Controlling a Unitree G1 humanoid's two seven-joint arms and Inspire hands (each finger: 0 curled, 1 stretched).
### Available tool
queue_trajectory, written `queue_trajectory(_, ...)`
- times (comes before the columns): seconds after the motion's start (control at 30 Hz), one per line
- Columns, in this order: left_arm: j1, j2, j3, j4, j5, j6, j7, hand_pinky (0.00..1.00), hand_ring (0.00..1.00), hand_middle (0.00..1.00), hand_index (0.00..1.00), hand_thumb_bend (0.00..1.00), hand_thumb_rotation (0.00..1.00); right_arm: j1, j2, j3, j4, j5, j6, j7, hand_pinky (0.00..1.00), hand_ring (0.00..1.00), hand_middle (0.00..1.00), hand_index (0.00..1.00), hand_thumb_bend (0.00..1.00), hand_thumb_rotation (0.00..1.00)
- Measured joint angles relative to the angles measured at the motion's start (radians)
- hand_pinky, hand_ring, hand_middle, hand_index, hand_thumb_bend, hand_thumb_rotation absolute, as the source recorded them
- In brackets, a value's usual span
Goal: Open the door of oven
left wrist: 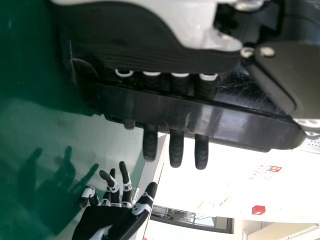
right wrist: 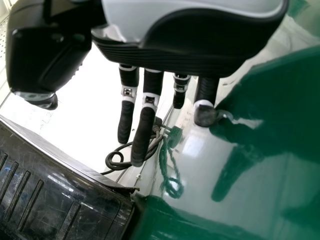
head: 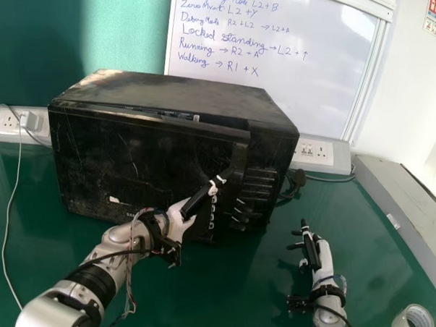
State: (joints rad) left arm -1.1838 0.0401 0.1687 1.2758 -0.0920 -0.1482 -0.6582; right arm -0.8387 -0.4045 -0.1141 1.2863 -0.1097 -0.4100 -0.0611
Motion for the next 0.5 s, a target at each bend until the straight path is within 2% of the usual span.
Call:
queue_trajectory(0.27,0.005,-0.02,-0.007,-0.01,0.007,-0.013,0.028,0.16,0.24,0.39,0.54,1.0,0.9,0.0,0.0,0.0,0.0,0.0,-0.002,0.0,0.19,0.23,0.37,0.62,0.77,0.76)
queue_trajectory(0.5,0.03,-0.037,-0.035,-0.041,0.019,-0.046,0.073,0.16,0.24,0.35,0.51,0.93,0.91,-0.001,0.0,0.003,0.0,-0.002,-0.002,0.0,0.19,0.23,0.38,0.62,0.78,0.77)
